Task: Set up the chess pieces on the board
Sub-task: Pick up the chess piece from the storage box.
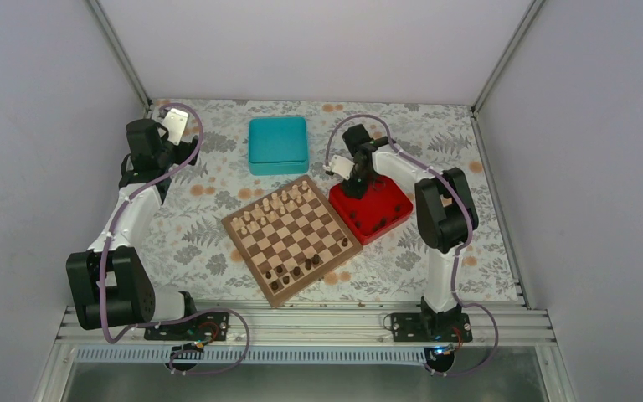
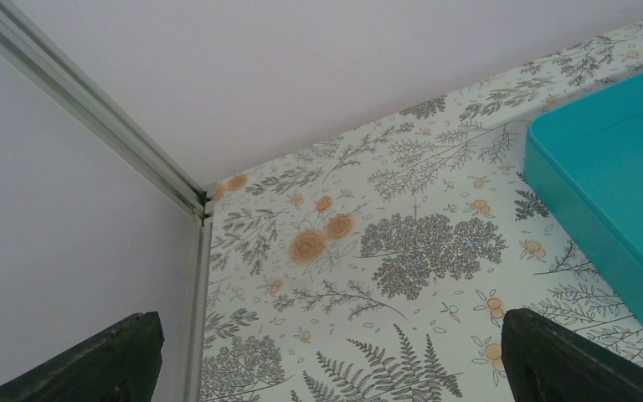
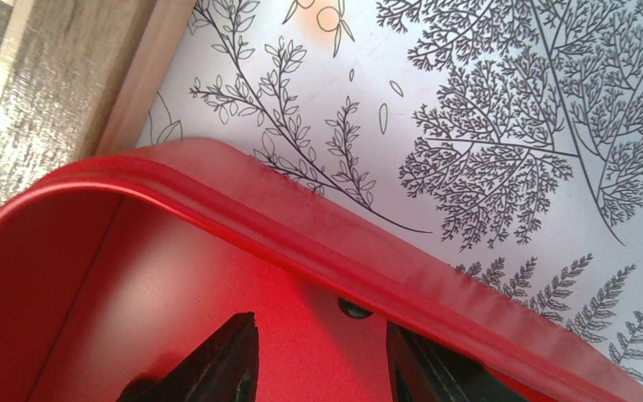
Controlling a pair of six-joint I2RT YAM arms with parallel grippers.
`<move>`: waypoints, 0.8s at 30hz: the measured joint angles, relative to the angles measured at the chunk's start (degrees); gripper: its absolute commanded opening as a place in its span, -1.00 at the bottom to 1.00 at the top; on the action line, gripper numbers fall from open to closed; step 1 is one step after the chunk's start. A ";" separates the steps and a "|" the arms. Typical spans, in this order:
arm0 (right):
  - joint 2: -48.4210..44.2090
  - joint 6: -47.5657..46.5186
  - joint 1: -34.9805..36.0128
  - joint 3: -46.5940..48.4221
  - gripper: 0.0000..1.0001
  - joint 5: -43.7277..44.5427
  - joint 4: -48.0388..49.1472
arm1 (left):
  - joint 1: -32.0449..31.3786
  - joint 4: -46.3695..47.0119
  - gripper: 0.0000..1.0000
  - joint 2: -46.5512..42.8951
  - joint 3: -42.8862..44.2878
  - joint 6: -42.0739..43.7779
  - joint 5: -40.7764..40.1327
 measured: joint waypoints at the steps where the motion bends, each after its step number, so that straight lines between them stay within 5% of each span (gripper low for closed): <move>1: 0.00 -0.02 0.00 -0.13 -0.19 -0.02 0.17 | 0.00 -0.02 1.00 0.00 0.00 0.00 0.00; 16: 0.31 -0.55 -0.31 -1.60 -0.21 -0.20 2.82 | 0.00 -0.04 1.00 0.63 0.00 0.00 0.90; 24: 0.39 -0.52 -0.31 -3.39 -0.40 -0.46 5.66 | 0.00 -0.07 1.00 0.63 0.00 0.00 1.05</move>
